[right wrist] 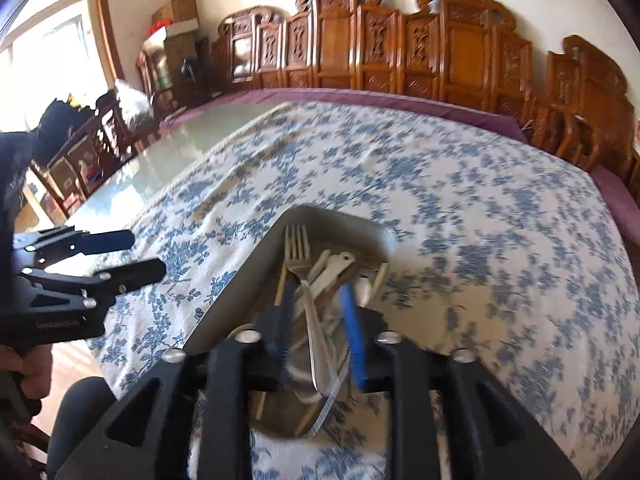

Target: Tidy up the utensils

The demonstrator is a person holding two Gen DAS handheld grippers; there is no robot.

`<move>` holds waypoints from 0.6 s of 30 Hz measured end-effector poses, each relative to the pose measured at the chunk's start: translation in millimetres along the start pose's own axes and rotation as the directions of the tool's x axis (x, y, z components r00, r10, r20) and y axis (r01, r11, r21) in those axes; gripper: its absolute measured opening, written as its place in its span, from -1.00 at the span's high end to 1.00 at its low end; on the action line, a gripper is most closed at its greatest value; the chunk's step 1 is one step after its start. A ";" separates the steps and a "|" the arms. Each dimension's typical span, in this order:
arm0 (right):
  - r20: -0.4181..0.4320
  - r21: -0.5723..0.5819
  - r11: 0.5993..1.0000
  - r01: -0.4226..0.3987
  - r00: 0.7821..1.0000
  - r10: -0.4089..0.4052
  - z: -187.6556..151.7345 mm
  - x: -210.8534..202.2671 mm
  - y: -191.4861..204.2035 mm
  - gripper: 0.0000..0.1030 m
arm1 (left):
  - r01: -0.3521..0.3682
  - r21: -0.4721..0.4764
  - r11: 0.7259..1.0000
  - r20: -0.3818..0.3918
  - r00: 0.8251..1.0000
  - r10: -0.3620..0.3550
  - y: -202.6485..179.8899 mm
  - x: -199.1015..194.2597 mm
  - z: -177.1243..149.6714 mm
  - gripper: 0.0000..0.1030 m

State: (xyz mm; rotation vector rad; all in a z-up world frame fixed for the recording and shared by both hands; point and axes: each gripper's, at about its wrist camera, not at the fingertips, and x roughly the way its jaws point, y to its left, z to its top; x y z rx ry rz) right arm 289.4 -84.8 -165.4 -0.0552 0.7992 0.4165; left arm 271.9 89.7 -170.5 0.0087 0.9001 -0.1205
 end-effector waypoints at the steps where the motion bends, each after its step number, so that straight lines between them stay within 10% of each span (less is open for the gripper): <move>1: 0.012 0.006 1.000 0.007 1.000 -0.007 -0.6 -7.7 -2.7 -0.05 | -0.004 0.001 1.000 0.005 1.000 0.004 -3.5 -4.1 -0.9 -0.49; 8: 0.103 0.052 0.996 0.073 0.992 -0.078 -16.9 -76.1 -18.0 -0.89 | 0.004 -0.008 1.000 0.042 0.999 -0.004 -29.8 -37.1 -9.8 -0.80; 18: 0.145 0.129 0.978 0.163 0.973 -0.181 -50.2 -159.1 -37.2 -0.95 | 0.022 0.006 1.000 0.111 0.994 -0.022 -73.4 -98.2 -25.6 -0.84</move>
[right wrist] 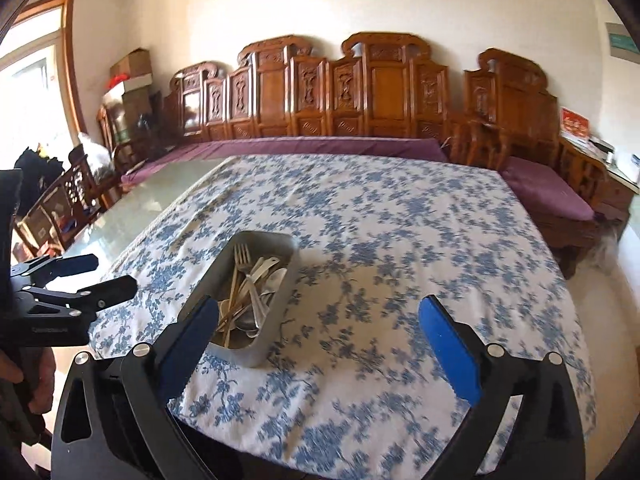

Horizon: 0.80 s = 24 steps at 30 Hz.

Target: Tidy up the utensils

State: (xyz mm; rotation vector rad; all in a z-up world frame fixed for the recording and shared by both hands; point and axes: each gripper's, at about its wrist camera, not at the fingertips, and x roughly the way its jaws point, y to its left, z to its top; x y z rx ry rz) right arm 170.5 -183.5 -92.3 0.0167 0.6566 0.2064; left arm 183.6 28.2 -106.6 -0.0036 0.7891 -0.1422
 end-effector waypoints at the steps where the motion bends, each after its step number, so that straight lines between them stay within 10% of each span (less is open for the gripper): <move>1: 0.008 0.005 1.000 0.003 1.000 -0.003 -0.3 -6.5 -1.6 -0.95 | -0.009 0.003 1.000 0.007 1.000 0.009 -3.6 -6.7 -0.2 -0.84; 24: 0.310 -0.001 0.997 0.074 0.948 -0.070 35.2 -159.1 5.0 -0.95 | -0.052 0.019 0.998 0.324 0.945 0.043 -52.9 -164.6 20.1 -0.85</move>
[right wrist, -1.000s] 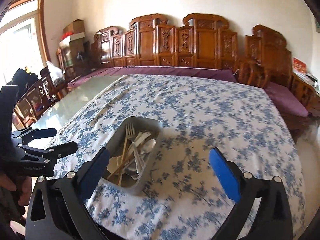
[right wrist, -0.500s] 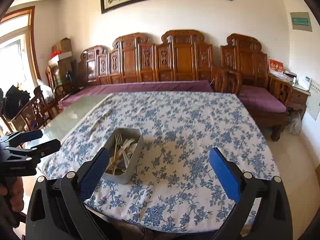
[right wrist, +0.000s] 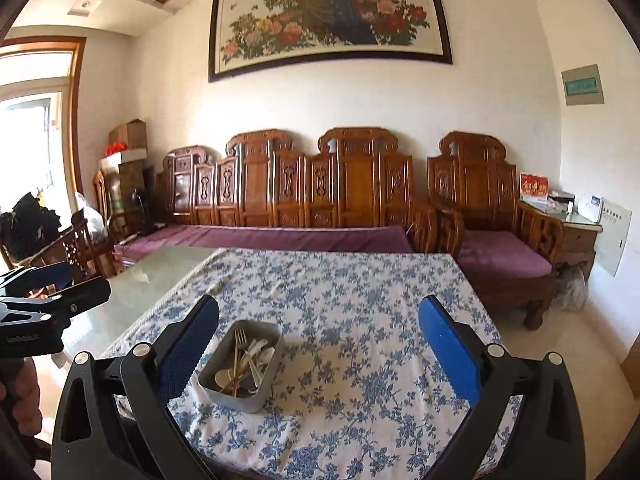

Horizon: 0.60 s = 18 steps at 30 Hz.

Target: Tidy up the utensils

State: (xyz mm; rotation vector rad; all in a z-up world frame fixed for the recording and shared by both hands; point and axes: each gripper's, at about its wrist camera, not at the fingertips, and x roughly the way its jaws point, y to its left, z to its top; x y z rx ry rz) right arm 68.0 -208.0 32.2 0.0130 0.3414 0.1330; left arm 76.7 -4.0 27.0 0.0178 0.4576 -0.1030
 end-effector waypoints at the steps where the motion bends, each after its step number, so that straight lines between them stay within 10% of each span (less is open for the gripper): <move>1: 0.005 -0.002 1.000 0.001 1.000 -0.001 1.7 -1.6 1.0 -0.95 | -0.002 0.000 1.000 0.003 1.000 0.002 -0.6 -1.2 0.4 -0.85; 18: 0.021 0.002 1.000 0.007 1.000 -0.008 5.6 -6.3 2.7 -0.95 | -0.020 0.005 1.000 0.020 1.000 0.020 -1.7 -6.5 -3.7 -0.85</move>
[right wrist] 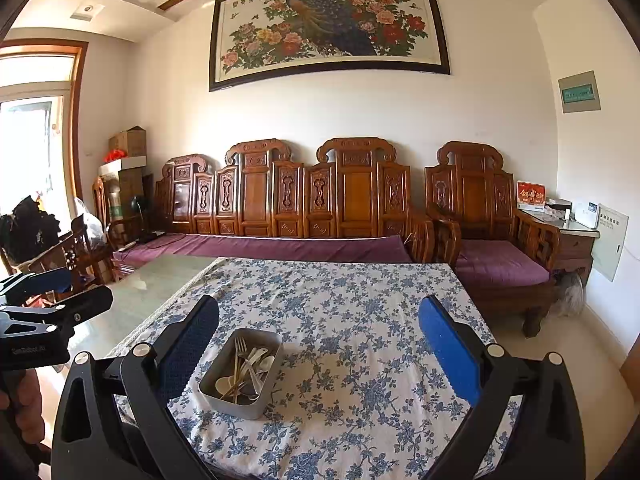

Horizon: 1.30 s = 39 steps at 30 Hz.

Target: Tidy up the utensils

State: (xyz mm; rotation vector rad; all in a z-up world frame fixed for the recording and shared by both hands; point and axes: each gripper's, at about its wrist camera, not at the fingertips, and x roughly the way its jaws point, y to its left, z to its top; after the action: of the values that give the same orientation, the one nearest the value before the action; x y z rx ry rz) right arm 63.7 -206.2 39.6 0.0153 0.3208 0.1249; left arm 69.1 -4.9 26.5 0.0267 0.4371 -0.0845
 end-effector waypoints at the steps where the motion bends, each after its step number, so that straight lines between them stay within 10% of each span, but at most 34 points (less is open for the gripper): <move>1: 0.000 0.000 1.000 -0.001 1.000 0.001 0.2 0.0 0.1 -0.95 | 0.000 -0.001 1.000 0.001 1.000 0.000 -0.2 -0.1 -0.4 -0.85; 39: 0.002 0.002 1.000 -0.002 1.000 0.002 -0.7 0.1 2.0 -0.95 | -0.006 -0.006 1.000 0.016 1.000 0.006 -4.0 -5.3 -0.2 -0.85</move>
State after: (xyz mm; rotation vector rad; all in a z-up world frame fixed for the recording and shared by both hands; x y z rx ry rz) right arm 63.4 -204.2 39.0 0.0174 0.3186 0.1269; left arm 63.9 -8.5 28.6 0.0214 0.4214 -0.0779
